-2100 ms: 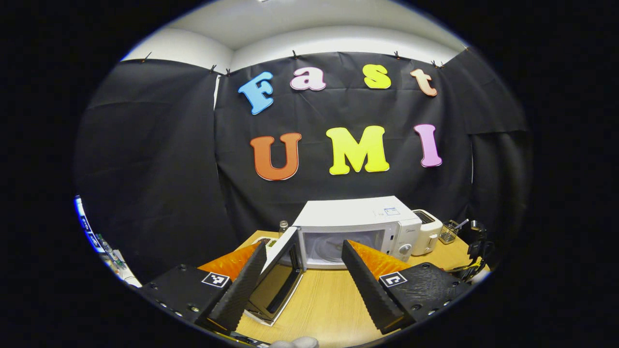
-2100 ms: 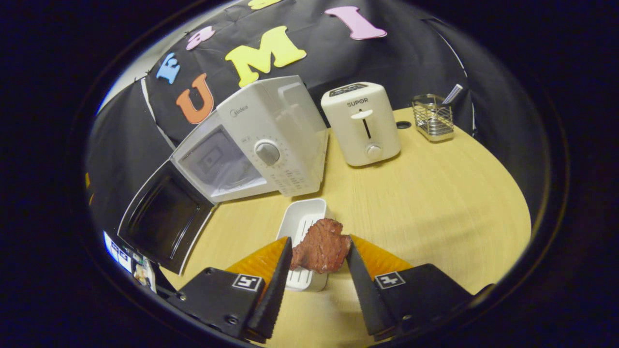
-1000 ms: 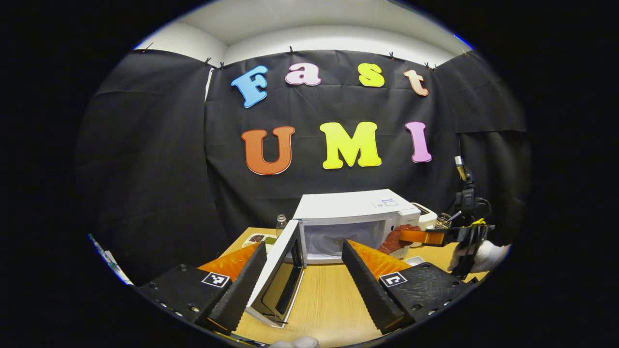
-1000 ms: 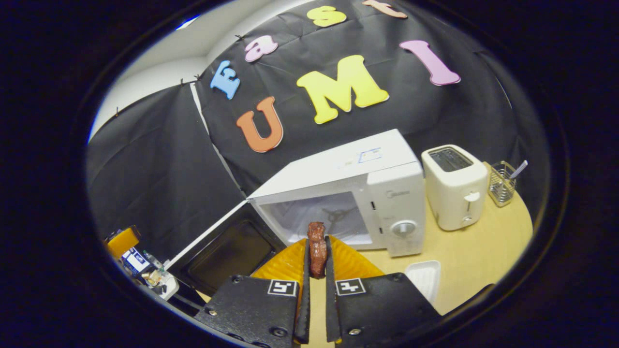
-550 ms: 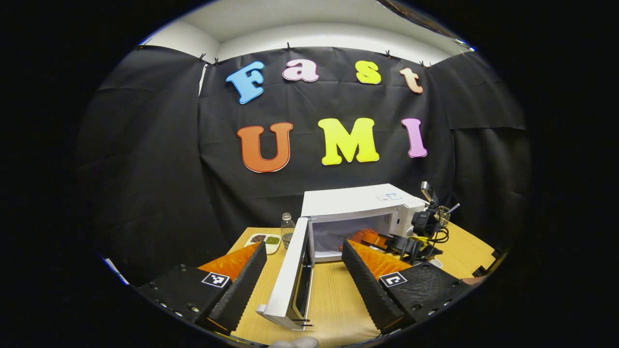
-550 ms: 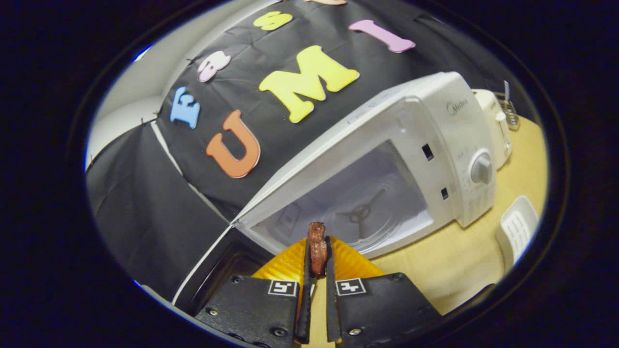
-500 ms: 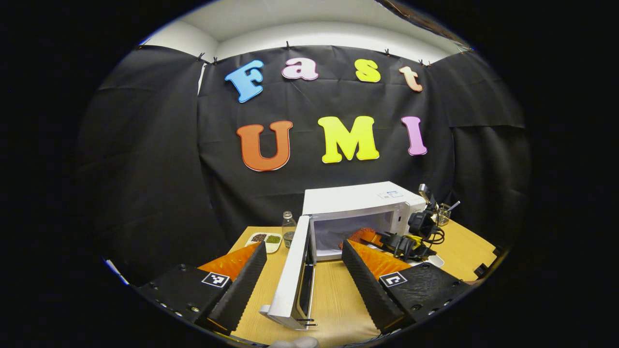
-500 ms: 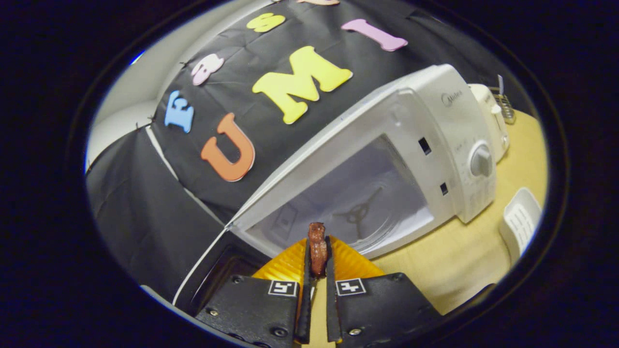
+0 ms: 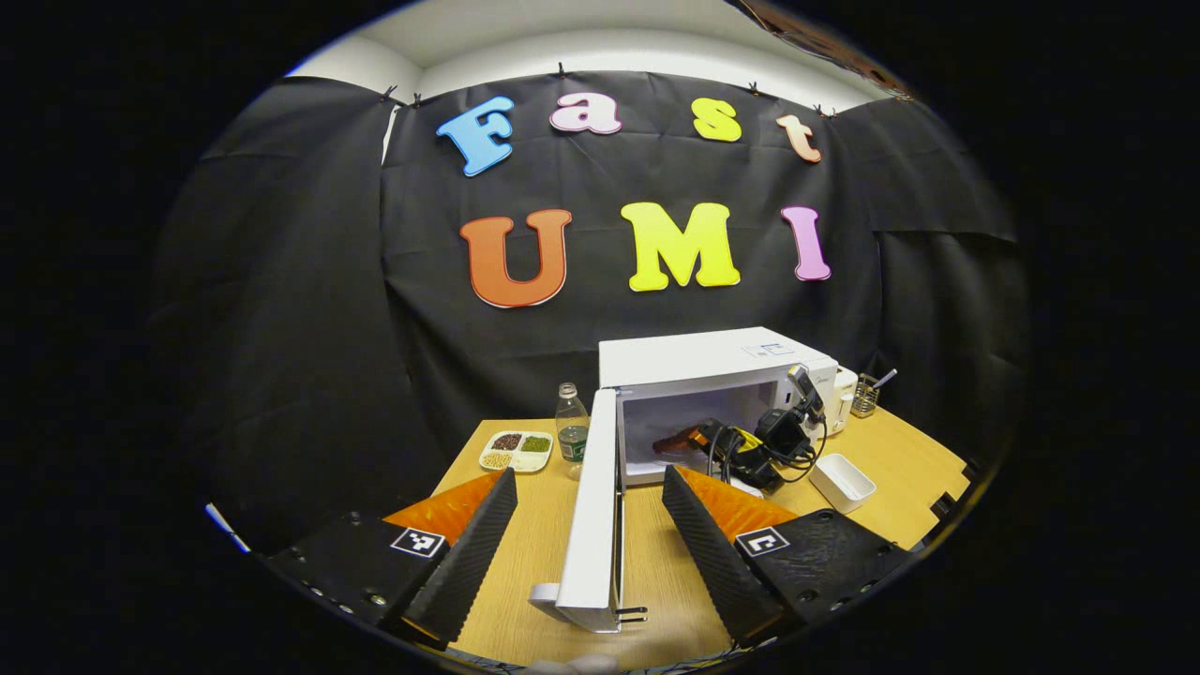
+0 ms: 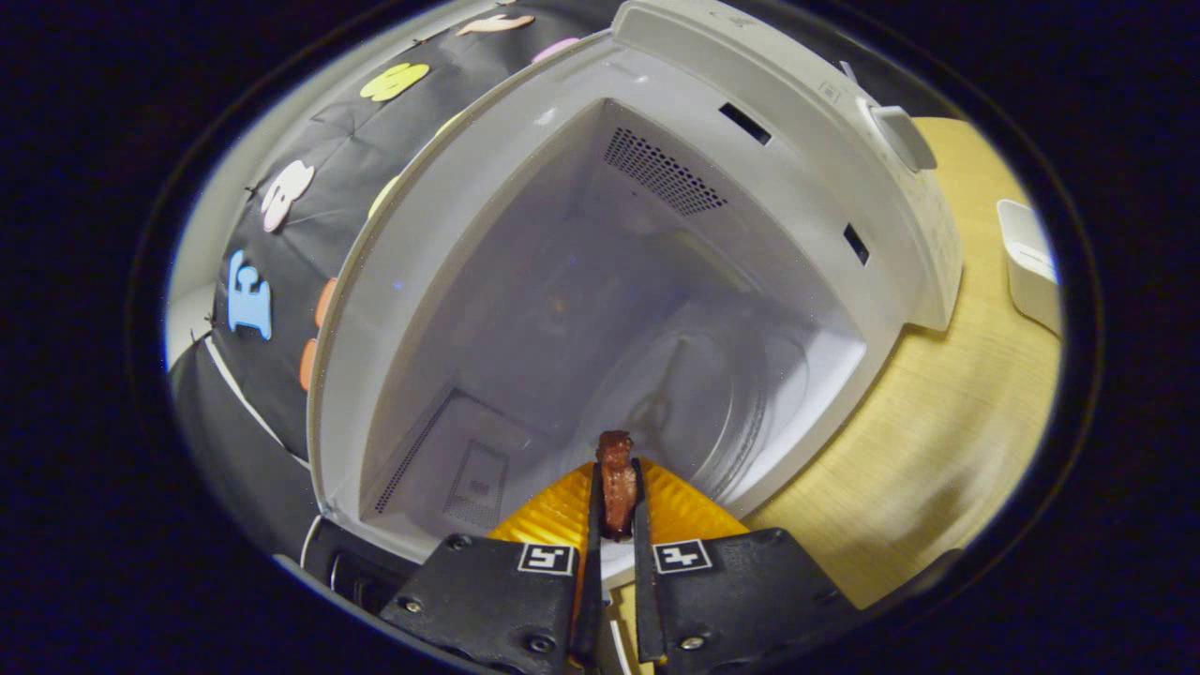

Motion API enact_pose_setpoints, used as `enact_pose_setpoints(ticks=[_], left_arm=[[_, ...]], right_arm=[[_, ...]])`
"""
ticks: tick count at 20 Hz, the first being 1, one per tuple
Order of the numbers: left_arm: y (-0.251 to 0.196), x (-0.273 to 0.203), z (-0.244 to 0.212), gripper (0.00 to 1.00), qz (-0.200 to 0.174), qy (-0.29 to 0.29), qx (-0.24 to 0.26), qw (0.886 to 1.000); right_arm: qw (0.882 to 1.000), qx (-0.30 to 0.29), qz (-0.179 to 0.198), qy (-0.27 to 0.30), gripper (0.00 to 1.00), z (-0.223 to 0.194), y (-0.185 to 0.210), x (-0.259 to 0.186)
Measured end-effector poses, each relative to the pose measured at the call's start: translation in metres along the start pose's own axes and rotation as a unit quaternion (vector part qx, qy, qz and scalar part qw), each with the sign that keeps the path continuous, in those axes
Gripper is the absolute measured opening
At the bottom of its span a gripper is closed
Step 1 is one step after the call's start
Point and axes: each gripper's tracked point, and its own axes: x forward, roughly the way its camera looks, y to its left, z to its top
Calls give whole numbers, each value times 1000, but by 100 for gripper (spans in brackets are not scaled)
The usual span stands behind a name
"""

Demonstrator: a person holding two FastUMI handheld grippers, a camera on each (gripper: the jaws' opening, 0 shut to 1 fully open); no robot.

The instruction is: Open the microwave oven with the left hand, put the food in, and close the microwave oven.

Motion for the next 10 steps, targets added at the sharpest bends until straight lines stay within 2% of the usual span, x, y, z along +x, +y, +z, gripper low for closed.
enact_pose_setpoints(ticks=[2,4,5,7,8,9,10], left_arm=[[3,0,-1,97,1,1,2,1000],[8,3,-3,96,5,1,2,1000],[10,4,-2,97,6,1,1,1000],[11,6,-5,97,7,1,1,1000],[12,7,-4,97,9,1,1,1000],[12,7,-3,97,9,-2,2,1000],[12,7,-2,96,10,-3,1,1000]], right_arm=[[1000,-22,-9,-5,20,2,-2,10],[998,-55,-24,-7,27,7,-11,13],[996,-77,-31,-13,22,10,-14,15],[986,-155,-56,-30,25,19,-22,15],[982,-179,-61,-29,45,19,-22,13],[978,-199,-56,-30,52,19,-20,13],[971,-228,-66,-29,69,19,-24,14]])
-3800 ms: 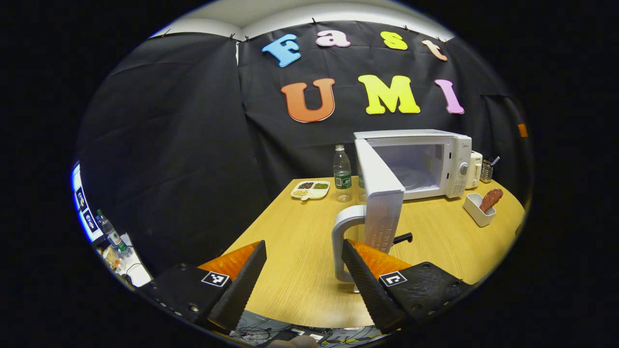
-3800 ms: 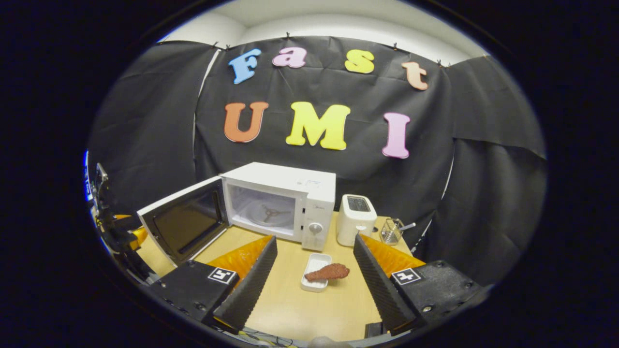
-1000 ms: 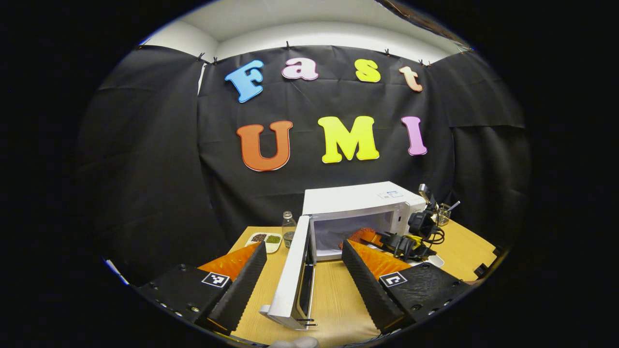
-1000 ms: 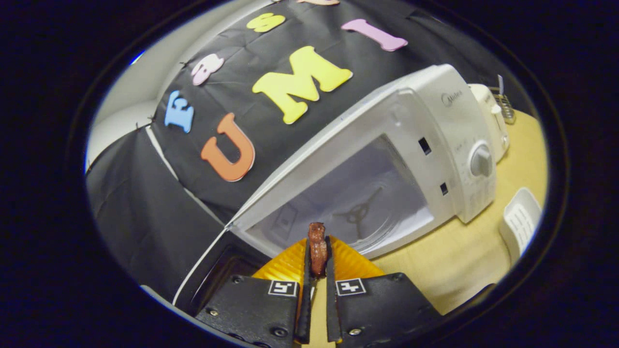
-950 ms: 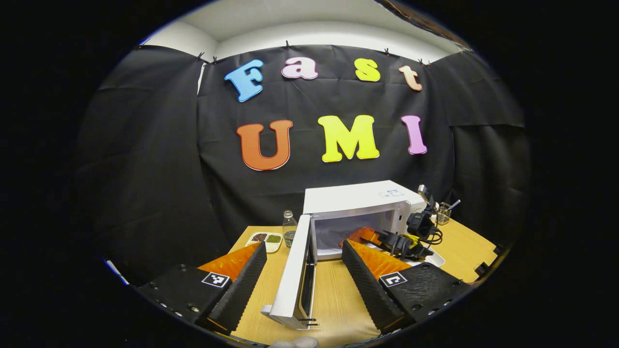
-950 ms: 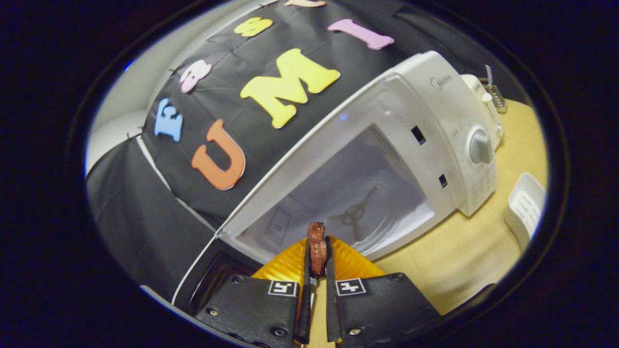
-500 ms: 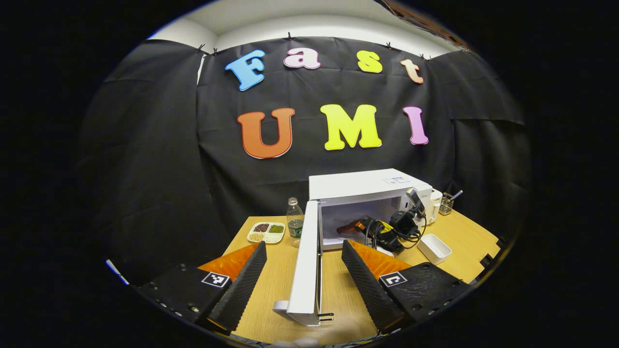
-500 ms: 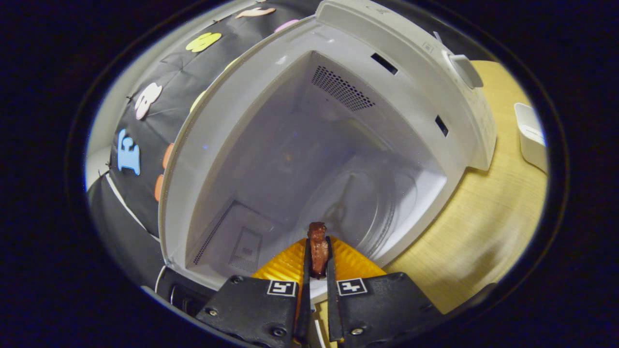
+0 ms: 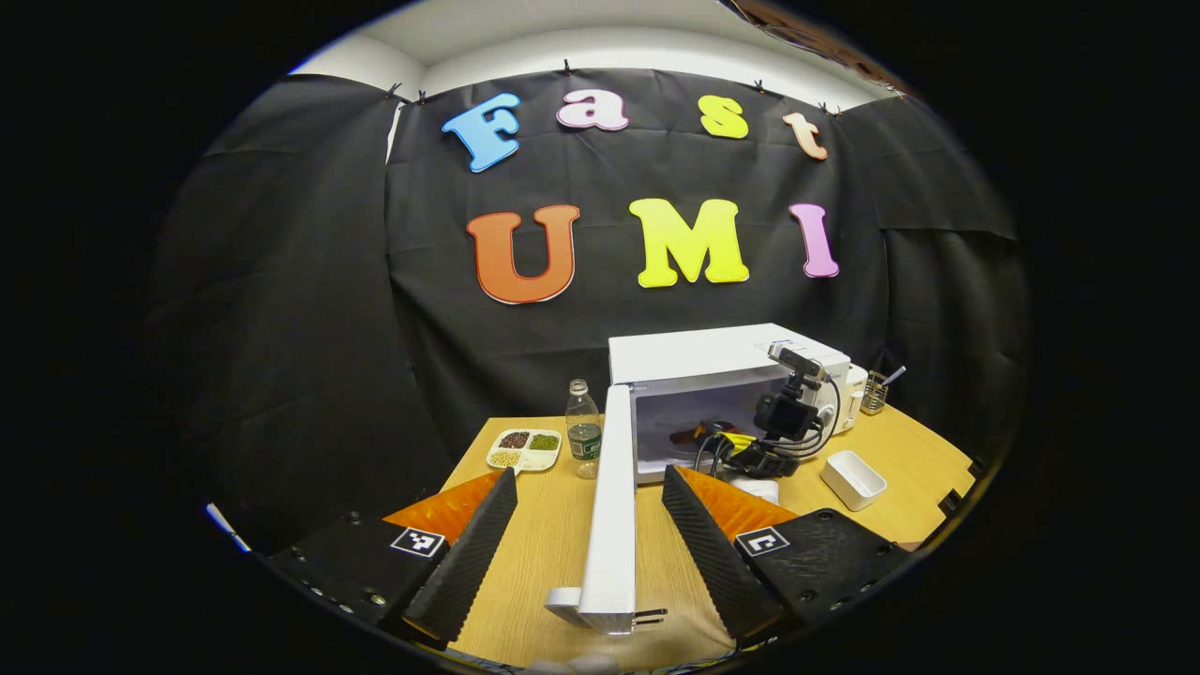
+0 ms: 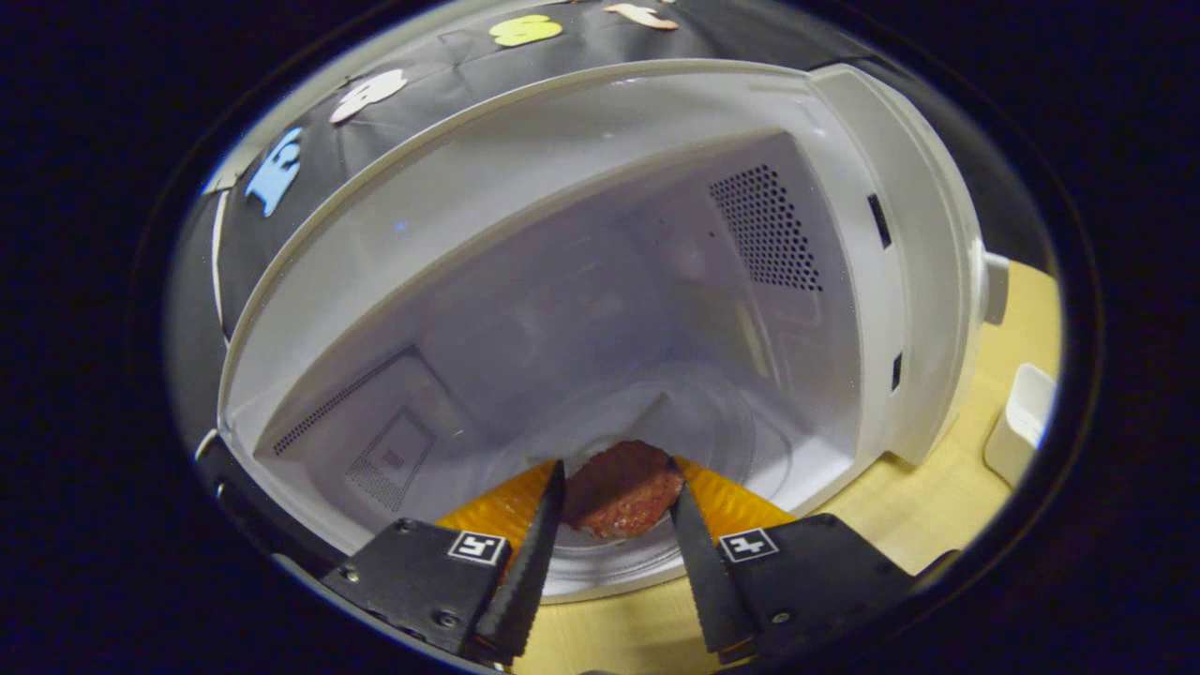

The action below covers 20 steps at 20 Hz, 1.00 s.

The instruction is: Open the microwave oven with the left hand, put the food in, and close the microwave oven.

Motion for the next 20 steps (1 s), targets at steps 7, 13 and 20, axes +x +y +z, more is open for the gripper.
enact_pose_setpoints(ticks=[7,13,20], left_arm=[[-4,0,3,96,1,-9,0,1000],[13,-8,6,97,20,-23,1,1000],[49,-22,-9,97,52,-27,6,998]], right_arm=[[998,-68,-4,-11,97,10,-7,-16],[996,-88,20,-18,97,47,-5,-68],[985,-163,49,-2,97,101,-20,-183]])
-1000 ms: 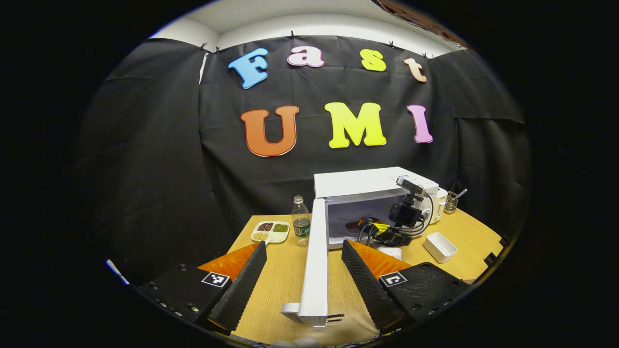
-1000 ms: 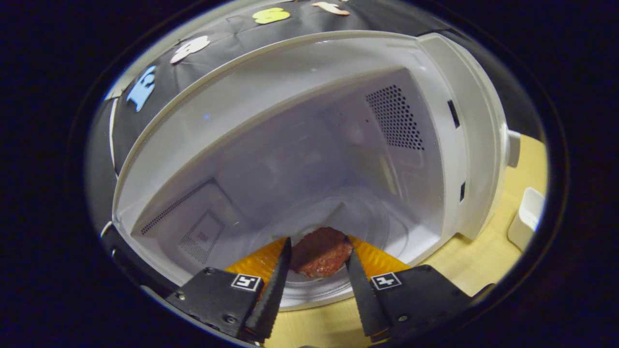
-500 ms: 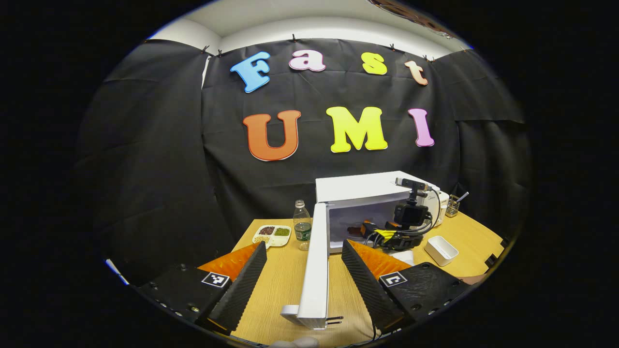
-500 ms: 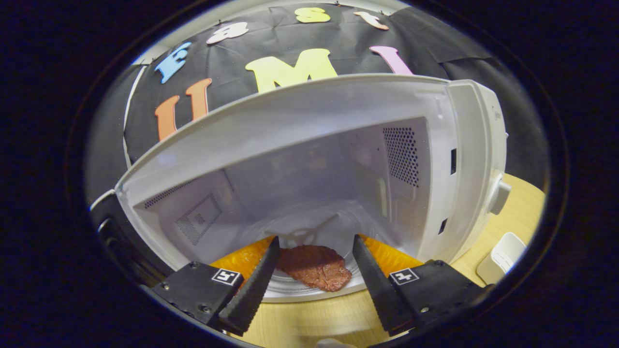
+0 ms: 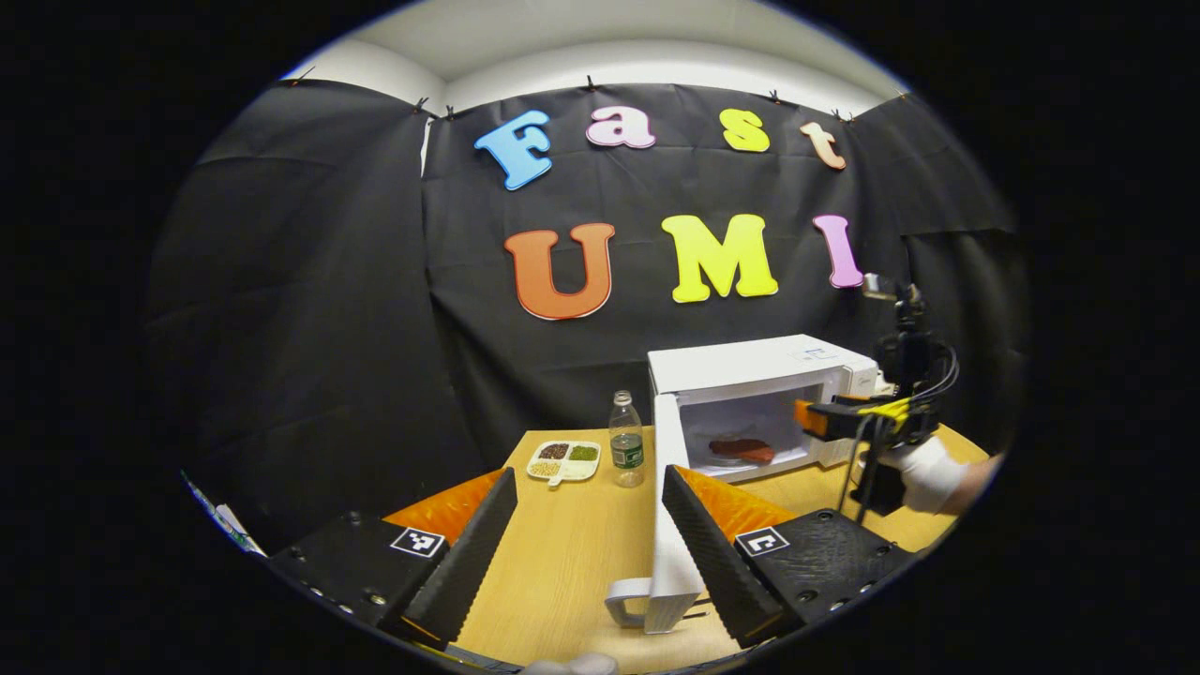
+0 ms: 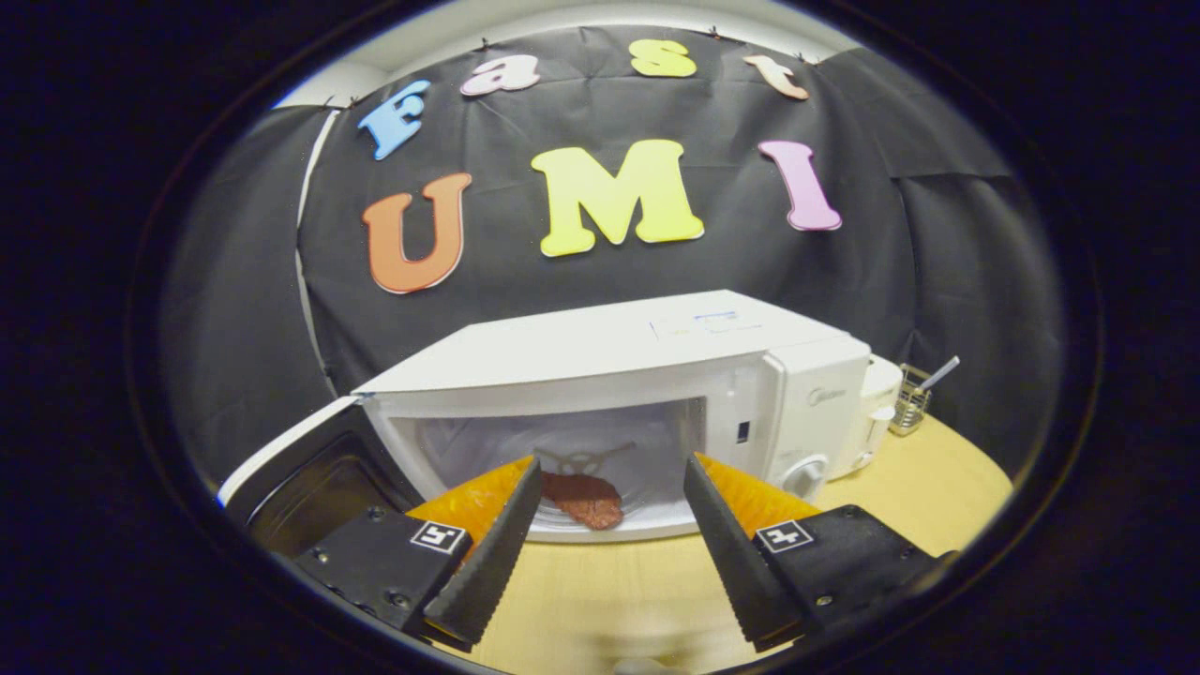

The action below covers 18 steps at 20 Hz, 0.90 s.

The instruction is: Open the microwave oven with the left hand, put the food in, and close the microwave oven.

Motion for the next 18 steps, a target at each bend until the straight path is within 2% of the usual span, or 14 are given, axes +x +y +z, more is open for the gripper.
enact_pose_setpoints(ticks=[2,6,9,10,11,12,14,15,18], left_arm=[[11,-3,-11,96,10,7,7,1000],[28,-5,-38,96,24,18,17,999],[40,-3,-64,96,37,39,5,999],[42,-2,-71,89,41,44,0,998],[43,1,-77,97,41,47,-5,998],[46,4,-83,95,46,48,-7,998],[44,11,-98,79,42,63,-13,997],[43,15,-103,78,37,66,-16,997],[39,20,-113,34,27,69,-13,997]], right_arm=[[1000,-24,1,9,97,10,-13,-36],[999,-36,0,17,97,23,-43,-106],[999,-32,-7,27,97,30,-63,-150],[999,-33,-9,25,97,33,-68,-162],[999,-38,-10,26,97,33,-70,-173],[999,-43,-10,27,98,34,-72,-183],[998,-54,-9,32,98,32,-73,-198],[998,-57,-7,34,98,30,-73,-204],[997,-65,-9,42,98,27,-78,-214]])
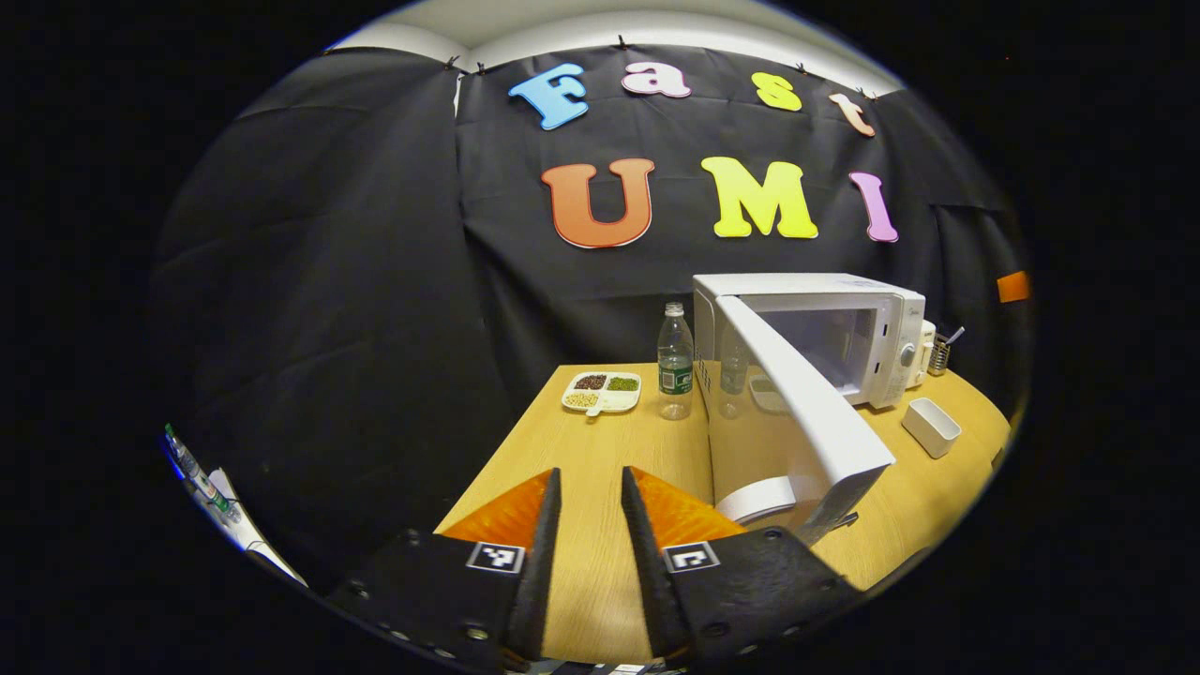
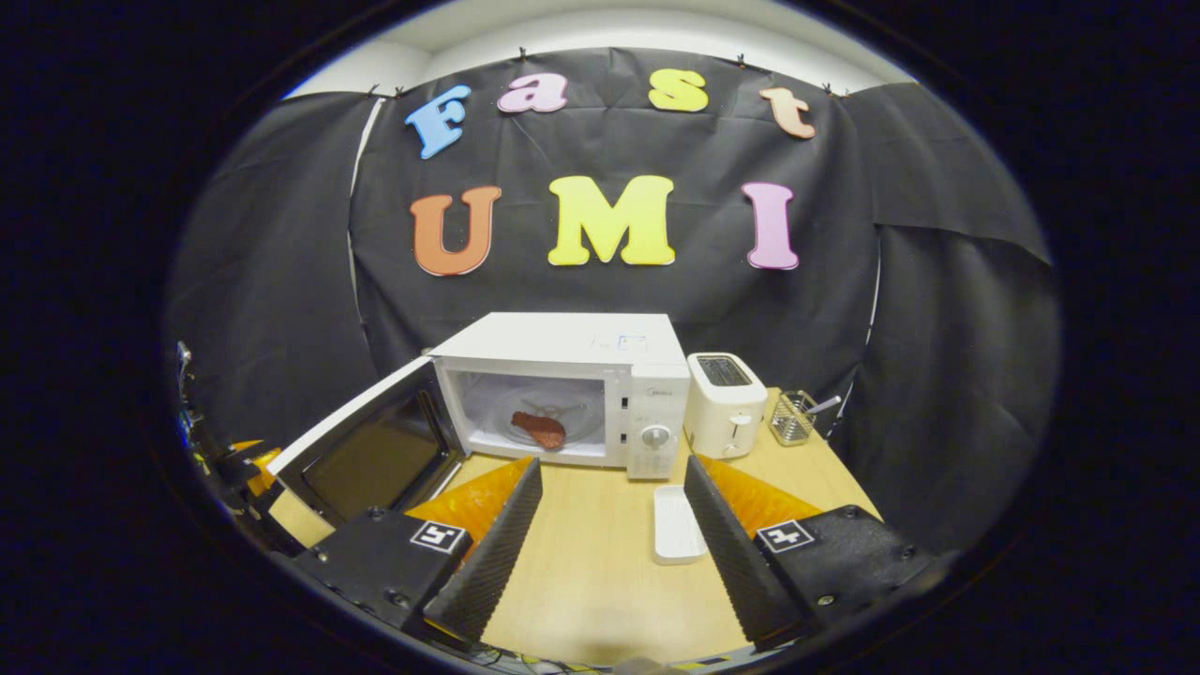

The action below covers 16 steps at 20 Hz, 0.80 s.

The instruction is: Open the microwave oven with the left hand, put the food in, and close the microwave oven.

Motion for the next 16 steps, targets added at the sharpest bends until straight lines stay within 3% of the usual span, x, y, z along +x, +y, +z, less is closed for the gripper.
enact_pose_setpoints(ticks=[1,3,10,16], left_arm=[[-3,3,-4,30,-3,-1,5,1000],[-9,9,-13,0,-12,1,9,1000],[-51,18,-14,0,-76,-2,9,997],[-119,12,-14,0,-141,-3,27,990]], right_arm=[[1000,3,-1,1,98,-1,-3,-2],[1000,5,-6,4,98,-2,-8,-4],[1000,11,-20,15,98,-13,-22,-9],[999,23,-35,17,98,-22,-39,-18]])
